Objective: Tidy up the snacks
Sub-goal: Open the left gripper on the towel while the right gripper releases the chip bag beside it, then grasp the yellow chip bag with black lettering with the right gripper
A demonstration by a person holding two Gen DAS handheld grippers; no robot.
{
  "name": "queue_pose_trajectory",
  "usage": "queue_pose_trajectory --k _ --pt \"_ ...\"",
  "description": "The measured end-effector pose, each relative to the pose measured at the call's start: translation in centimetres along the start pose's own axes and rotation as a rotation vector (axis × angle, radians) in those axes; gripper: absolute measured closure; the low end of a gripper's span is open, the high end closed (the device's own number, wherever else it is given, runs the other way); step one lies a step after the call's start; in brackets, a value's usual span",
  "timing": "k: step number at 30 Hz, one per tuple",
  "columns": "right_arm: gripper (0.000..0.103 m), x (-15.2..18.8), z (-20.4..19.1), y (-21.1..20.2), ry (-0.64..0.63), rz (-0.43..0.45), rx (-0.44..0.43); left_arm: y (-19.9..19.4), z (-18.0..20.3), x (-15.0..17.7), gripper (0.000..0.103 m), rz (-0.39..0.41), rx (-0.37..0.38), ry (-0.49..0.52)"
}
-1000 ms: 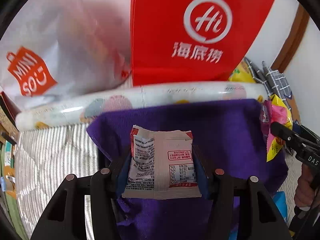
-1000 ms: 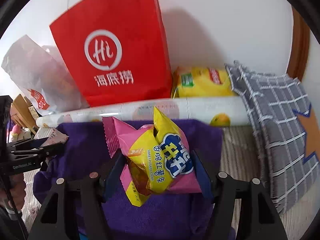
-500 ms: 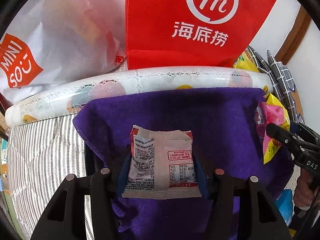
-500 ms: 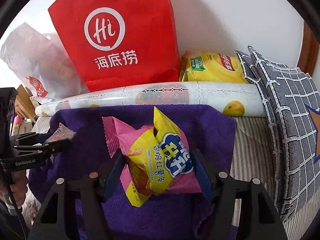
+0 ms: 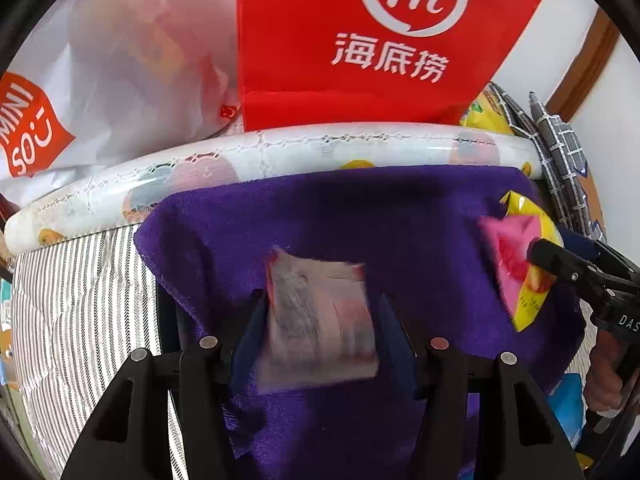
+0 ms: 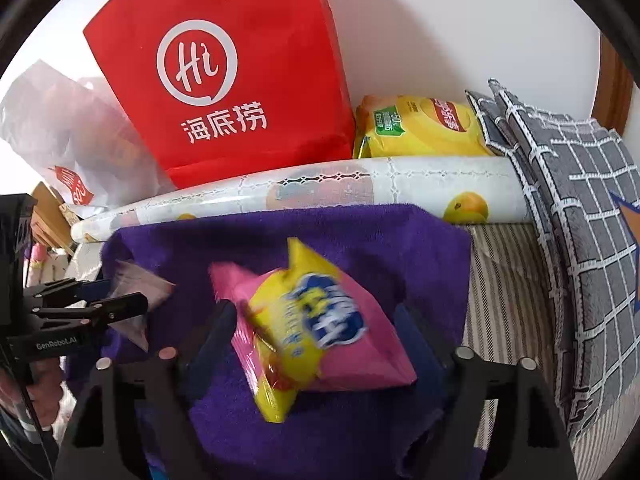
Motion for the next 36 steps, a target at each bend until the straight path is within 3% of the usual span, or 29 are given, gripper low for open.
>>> queue_pose_trajectory --k 2,6,13,17,20,26,32,36 --pt "0.022 0.0 -0.1 -0.4 0.001 0.003 -0.012 -0.2 0.2 0.0 0.043 0.002 0.004 0.008" --pt "0.021 -0.2 -0.6 -2.0 -0.003 0.028 0.009 -1.1 0.8 -0.1 0.026 0.021 0.022 0.016" --pt "0.013 0.8 -2.0 -6.2 -0.027 0.072 0.070 -3.3 2.1 0.0 0.024 0.069 -0.025 0.044" --pt "0.013 2.3 -2.3 -9.0 0.007 0.099 0.191 -5.1 3.0 0.2 0.024 0.102 -0.043 0.052" --pt "0.013 4.0 -2.4 -10.9 0.015 0.116 0.216 -6.5 3.8 0.6 0.024 0.124 -0.063 0.069" --pt "0.013 8.8 -1.4 -14.4 0.053 0.146 0.265 -10.2 6.0 2.2 0.024 0.187 -0.008 0.114" --pt "0.013 13.8 -1.2 -17.3 0.095 0.164 0.165 -12.5 7.4 5.7 0.024 0.212 0.081 0.122" --pt "0.013 16.9 -1.7 -17.8 0.080 0.170 0.193 -12.6 6.9 8.9 0.024 0.205 0.031 0.107"
Point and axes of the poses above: each gripper's, at about its wrist camera, not at the fingertips, and y roughly the way its jaws point, z to its right, x to its underside, the point moved 7 cm from there along y, roughly the way its jaws point, and after that the axes turned 11 degrees about -z, right-handed, at the moved point
